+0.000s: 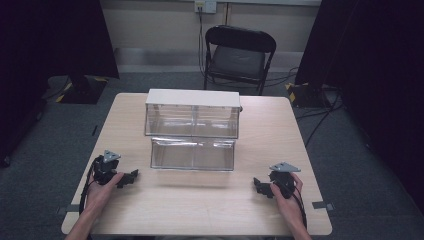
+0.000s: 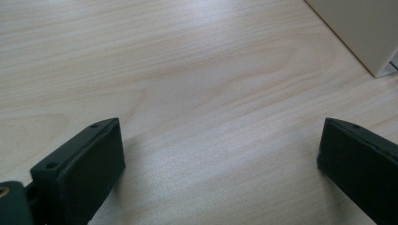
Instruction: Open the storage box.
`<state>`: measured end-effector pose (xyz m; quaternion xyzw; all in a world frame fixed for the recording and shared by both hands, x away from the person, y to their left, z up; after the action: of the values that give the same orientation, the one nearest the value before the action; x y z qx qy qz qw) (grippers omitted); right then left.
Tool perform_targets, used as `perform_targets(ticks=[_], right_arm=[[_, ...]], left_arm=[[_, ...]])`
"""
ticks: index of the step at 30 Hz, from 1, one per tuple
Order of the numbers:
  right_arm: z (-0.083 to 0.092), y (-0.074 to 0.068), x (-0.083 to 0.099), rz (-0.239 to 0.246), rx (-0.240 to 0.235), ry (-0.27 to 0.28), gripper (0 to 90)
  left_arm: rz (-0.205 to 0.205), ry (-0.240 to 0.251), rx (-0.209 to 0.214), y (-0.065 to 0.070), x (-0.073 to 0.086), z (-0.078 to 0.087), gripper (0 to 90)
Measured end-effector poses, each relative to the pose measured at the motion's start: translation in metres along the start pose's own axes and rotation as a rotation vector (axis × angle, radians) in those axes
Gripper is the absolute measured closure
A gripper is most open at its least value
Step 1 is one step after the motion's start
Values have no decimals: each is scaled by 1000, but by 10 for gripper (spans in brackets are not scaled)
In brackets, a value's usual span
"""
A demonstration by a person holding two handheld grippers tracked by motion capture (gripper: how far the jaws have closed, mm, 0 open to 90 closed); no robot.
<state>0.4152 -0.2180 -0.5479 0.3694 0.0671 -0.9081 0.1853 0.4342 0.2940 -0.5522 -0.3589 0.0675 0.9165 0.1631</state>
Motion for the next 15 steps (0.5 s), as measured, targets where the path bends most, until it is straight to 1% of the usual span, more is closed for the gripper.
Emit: perform_targets(ticks=[10,11,13,14,15], right_arm=[[0,0,0,0,0,0,116],[0,0,0,0,0,0,116],[0,0,0,0,0,0,116],[0,0,0,-1,1,-1,116],[0,0,0,0,0,0,116]], left_arm=[[-1,-2,-1,0,0,1,16],[8,-2,3,2,-1,2,46],[4,-2,9,6,-1,4,89],[-4,-3,12,8,-2,4,122],[-3,2,11,10,-3,4,163]])
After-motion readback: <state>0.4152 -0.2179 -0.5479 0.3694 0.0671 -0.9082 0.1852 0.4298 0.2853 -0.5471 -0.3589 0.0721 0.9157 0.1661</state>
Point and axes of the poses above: each handheld gripper's, and its own axes: z roughly backward along the jaws, x roughly out of its underside, y roughly to its right, the point moved 7 cm from there along -z, roughly forward along the jaws, and after that the axes turned 3 degrees about -y, right-handed, at the moved point
